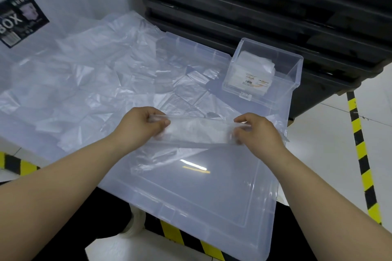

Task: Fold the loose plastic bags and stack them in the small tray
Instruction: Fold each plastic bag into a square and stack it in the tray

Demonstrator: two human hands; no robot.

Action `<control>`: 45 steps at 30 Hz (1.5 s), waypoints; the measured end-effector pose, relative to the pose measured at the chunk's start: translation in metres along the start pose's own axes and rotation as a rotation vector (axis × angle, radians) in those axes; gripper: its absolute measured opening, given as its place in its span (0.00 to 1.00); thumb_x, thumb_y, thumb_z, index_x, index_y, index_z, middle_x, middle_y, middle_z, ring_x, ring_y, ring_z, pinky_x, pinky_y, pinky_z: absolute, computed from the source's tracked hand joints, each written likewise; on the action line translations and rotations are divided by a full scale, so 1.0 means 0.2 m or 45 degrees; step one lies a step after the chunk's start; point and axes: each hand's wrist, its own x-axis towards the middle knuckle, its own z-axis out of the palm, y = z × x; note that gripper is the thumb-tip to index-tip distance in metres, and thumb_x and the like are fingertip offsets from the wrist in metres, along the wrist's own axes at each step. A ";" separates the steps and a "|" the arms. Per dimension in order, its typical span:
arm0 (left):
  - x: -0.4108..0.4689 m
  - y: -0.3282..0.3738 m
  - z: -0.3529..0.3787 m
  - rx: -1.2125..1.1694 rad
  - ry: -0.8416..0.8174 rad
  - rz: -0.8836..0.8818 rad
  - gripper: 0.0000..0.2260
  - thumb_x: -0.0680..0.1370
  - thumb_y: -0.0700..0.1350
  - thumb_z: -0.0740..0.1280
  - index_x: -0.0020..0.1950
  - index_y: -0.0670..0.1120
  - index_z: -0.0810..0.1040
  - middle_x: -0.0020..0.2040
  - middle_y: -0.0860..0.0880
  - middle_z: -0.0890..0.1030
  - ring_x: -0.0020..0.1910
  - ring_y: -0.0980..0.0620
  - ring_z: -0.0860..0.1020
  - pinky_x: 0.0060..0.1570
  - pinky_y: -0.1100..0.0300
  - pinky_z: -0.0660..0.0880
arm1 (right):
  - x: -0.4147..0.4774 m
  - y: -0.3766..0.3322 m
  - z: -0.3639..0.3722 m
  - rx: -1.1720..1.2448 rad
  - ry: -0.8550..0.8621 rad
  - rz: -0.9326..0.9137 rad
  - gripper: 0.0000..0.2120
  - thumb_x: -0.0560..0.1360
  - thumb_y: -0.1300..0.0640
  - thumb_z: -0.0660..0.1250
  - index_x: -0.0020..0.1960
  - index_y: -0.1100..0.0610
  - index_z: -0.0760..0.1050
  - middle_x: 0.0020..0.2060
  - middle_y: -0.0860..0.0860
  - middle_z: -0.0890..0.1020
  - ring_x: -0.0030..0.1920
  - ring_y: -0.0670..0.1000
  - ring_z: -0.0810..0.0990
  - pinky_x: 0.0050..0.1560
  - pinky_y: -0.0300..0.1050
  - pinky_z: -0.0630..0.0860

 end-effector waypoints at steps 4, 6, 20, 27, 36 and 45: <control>0.01 -0.01 0.04 0.450 0.208 0.004 0.18 0.77 0.47 0.65 0.66 0.45 0.70 0.47 0.45 0.75 0.47 0.47 0.74 0.43 0.61 0.69 | 0.03 -0.03 0.02 -0.095 0.017 0.019 0.13 0.77 0.59 0.60 0.61 0.54 0.73 0.41 0.48 0.76 0.47 0.53 0.78 0.48 0.43 0.73; 0.00 -0.02 0.05 0.837 0.424 0.328 0.19 0.76 0.46 0.65 0.66 0.41 0.71 0.54 0.39 0.76 0.52 0.39 0.75 0.50 0.51 0.70 | 0.04 -0.06 0.02 -0.189 -0.013 0.006 0.13 0.77 0.57 0.59 0.62 0.53 0.72 0.48 0.49 0.79 0.51 0.52 0.76 0.51 0.42 0.71; -0.01 -0.07 0.24 1.177 -0.197 0.496 0.44 0.60 0.60 0.24 0.76 0.50 0.40 0.77 0.51 0.41 0.75 0.55 0.39 0.65 0.63 0.30 | 0.08 -0.11 0.12 -0.565 0.178 -0.195 0.23 0.80 0.55 0.55 0.74 0.56 0.57 0.74 0.54 0.58 0.73 0.54 0.55 0.71 0.44 0.46; -0.02 -0.07 0.26 1.171 -0.236 0.493 0.45 0.60 0.60 0.24 0.76 0.47 0.39 0.76 0.51 0.39 0.73 0.58 0.36 0.60 0.66 0.26 | -0.02 -0.12 0.32 -0.690 -0.163 -0.517 0.26 0.80 0.50 0.45 0.75 0.60 0.51 0.75 0.56 0.49 0.76 0.53 0.48 0.72 0.43 0.40; -0.01 -0.07 0.18 1.195 -0.227 0.334 0.38 0.70 0.65 0.31 0.76 0.47 0.40 0.76 0.51 0.39 0.74 0.55 0.38 0.69 0.59 0.34 | 0.04 0.07 0.10 -0.741 -0.143 -0.170 0.25 0.82 0.50 0.44 0.76 0.54 0.40 0.75 0.50 0.40 0.75 0.48 0.38 0.71 0.42 0.34; 0.01 -0.06 0.12 1.266 -0.228 0.244 0.26 0.82 0.54 0.45 0.76 0.47 0.40 0.76 0.50 0.39 0.75 0.54 0.39 0.71 0.57 0.37 | 0.05 0.08 -0.17 -0.659 -0.005 0.009 0.26 0.77 0.50 0.61 0.73 0.49 0.58 0.65 0.47 0.72 0.70 0.52 0.60 0.72 0.50 0.42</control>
